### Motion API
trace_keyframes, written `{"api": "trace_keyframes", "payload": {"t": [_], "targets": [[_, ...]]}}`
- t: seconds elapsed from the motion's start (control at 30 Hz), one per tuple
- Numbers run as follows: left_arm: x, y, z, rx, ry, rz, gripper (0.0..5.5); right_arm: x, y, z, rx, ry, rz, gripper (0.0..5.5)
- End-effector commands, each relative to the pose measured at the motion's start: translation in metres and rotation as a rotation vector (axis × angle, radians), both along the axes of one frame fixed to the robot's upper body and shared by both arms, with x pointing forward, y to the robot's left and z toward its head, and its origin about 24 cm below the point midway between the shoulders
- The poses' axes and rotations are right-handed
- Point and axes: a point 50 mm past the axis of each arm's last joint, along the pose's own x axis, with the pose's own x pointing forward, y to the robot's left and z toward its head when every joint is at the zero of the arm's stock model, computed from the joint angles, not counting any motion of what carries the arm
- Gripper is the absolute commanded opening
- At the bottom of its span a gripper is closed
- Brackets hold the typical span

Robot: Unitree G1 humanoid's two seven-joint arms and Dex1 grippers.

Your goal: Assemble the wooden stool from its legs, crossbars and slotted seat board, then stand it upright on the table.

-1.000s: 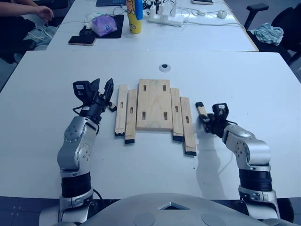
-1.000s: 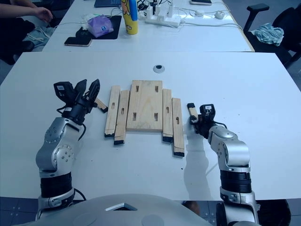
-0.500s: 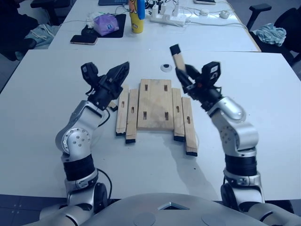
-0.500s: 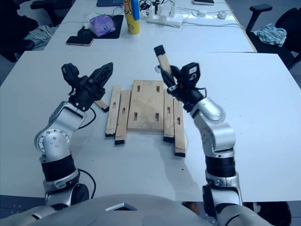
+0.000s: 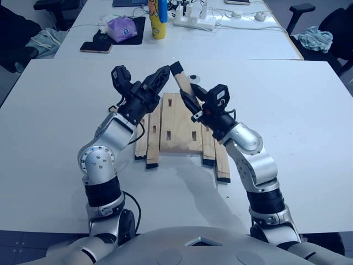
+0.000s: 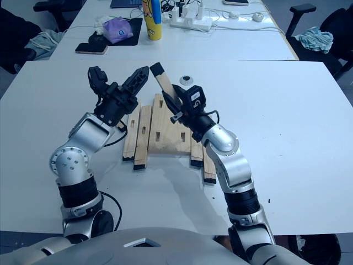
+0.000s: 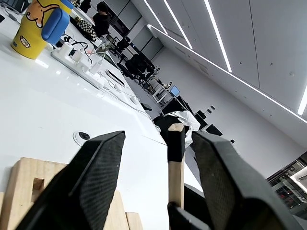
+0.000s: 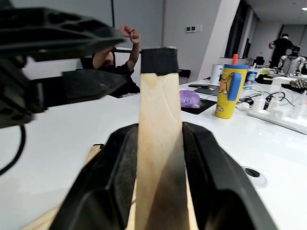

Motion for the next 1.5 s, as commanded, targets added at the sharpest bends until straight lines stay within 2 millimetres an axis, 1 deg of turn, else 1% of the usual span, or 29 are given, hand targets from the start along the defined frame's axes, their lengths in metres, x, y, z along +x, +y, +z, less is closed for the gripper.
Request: {"api": "trace_keyframes", "payload": {"t": [0.03,0.3,0.53,0.73,1.03,1.13,1.23,1.27,1.33,1.37,1.5], "targets": [[0.002,-0.003,0.005,-0.037,0.000,-0.002,2.59,-0.003,0.004,0.000,-0.013,-0.021,0.015,1.33],[0.003,-0.003,0.001,-0.045,0.023,-0.028,2.59,-0.006,0.009,0.000,-0.008,-0.031,0.048,1.33],[0.000,-0.004,-0.006,-0.018,0.053,-0.072,2.59,-0.009,0.011,0.001,0.009,-0.027,0.078,1.33],[0.000,0.000,-0.007,-0.006,0.056,-0.069,1.87,-0.009,0.009,0.002,0.024,-0.011,0.091,1.33],[-0.002,0.002,-0.006,0.004,0.046,-0.086,0.52,-0.005,0.006,0.003,0.056,0.023,0.097,1.33],[-0.002,0.004,-0.007,0.003,0.042,-0.086,0.45,-0.004,0.004,0.001,0.094,0.064,0.110,1.33],[-0.003,0.006,-0.008,0.011,0.041,-0.067,0.45,-0.004,0.002,-0.001,0.080,0.081,0.121,1.33],[-0.002,0.008,-0.009,0.017,0.040,-0.055,0.45,-0.003,0.001,-0.002,0.071,0.084,0.123,1.69],[-0.001,0.011,-0.010,0.030,0.034,-0.021,0.45,-0.002,-0.001,-0.005,0.038,0.093,0.122,1.88],[-0.001,0.013,-0.010,0.038,0.027,-0.006,0.45,-0.001,-0.002,-0.007,0.015,0.100,0.120,2.09],[0.000,0.021,-0.012,0.063,0.006,0.083,0.45,0.001,-0.007,-0.012,-0.022,0.113,0.115,2.12]]}}
